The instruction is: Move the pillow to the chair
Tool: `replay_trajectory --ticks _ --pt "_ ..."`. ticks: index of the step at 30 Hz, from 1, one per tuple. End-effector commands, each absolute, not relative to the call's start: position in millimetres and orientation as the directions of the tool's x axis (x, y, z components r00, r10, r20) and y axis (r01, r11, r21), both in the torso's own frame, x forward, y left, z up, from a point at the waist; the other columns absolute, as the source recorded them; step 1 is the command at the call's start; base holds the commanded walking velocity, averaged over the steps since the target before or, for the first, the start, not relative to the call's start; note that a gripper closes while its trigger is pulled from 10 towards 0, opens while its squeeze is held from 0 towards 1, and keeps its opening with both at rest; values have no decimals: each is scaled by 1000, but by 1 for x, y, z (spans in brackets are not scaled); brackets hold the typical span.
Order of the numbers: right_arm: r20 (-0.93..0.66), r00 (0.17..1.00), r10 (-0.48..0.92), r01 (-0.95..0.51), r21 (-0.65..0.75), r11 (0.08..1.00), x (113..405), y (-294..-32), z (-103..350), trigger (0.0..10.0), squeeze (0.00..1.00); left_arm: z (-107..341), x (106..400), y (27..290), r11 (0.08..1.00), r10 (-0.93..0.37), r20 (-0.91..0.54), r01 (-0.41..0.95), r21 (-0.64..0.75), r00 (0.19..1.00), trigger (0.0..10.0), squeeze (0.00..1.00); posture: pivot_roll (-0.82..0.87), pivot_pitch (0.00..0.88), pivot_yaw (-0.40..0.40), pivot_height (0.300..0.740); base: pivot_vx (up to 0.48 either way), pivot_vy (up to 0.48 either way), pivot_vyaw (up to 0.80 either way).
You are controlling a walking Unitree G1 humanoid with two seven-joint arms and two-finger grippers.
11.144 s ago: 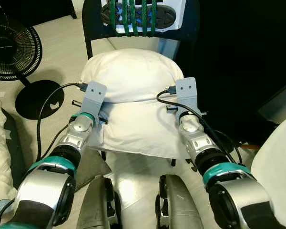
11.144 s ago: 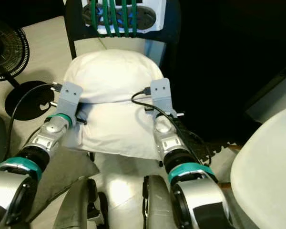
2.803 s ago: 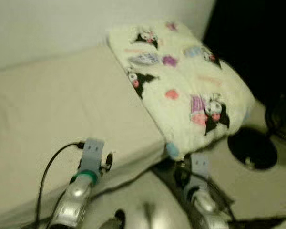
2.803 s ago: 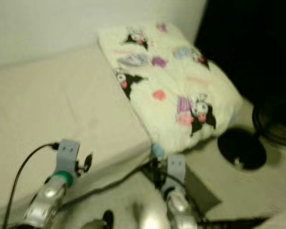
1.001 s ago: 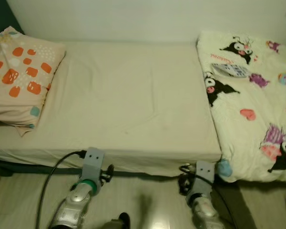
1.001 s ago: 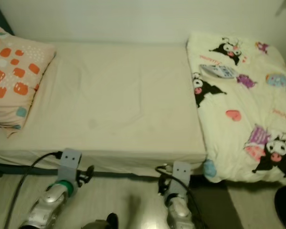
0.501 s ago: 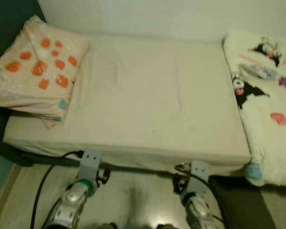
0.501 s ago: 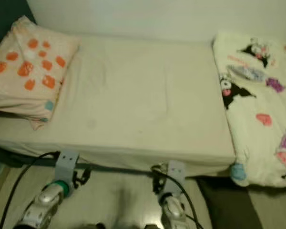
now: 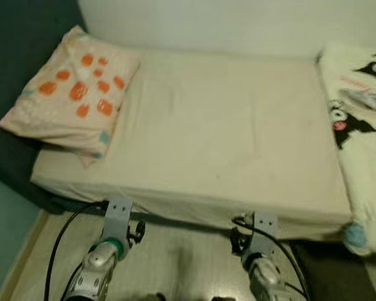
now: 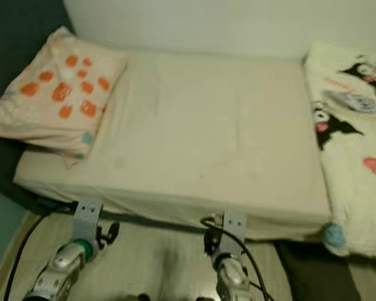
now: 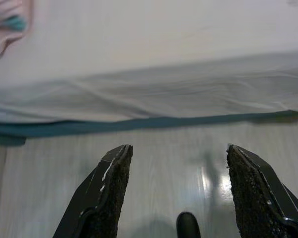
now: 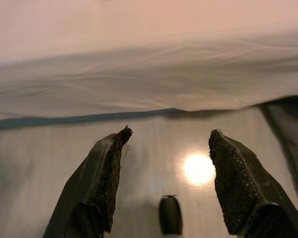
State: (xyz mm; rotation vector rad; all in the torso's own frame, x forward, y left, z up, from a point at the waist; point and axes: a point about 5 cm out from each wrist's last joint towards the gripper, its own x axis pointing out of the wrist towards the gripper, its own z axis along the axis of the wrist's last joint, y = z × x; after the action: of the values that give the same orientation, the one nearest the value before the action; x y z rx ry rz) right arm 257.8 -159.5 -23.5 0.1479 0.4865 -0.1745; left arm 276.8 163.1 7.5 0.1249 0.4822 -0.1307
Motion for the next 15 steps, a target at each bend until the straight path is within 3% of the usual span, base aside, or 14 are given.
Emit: replay_trajectory --ticks 1,5,15 --pt "-508 852 -128 211 110 971 249 -155 -32 10000 0 0 270 166 983 -97 -506 162 86 857 10000 0 83 84 87 740 0 0 0" --pt "-545 824 -154 204 33 978 243 -162 -38 10000 0 -12 265 156 964 -153 -541 244 101 827 10000 0 63 83 84 740 0 0 0" --pt "-633 738 -232 233 -83 969 220 -183 -57 10000 0 -36 251 158 986 -101 -631 164 43 770 10000 0 6 67 99 740 0 0 0"
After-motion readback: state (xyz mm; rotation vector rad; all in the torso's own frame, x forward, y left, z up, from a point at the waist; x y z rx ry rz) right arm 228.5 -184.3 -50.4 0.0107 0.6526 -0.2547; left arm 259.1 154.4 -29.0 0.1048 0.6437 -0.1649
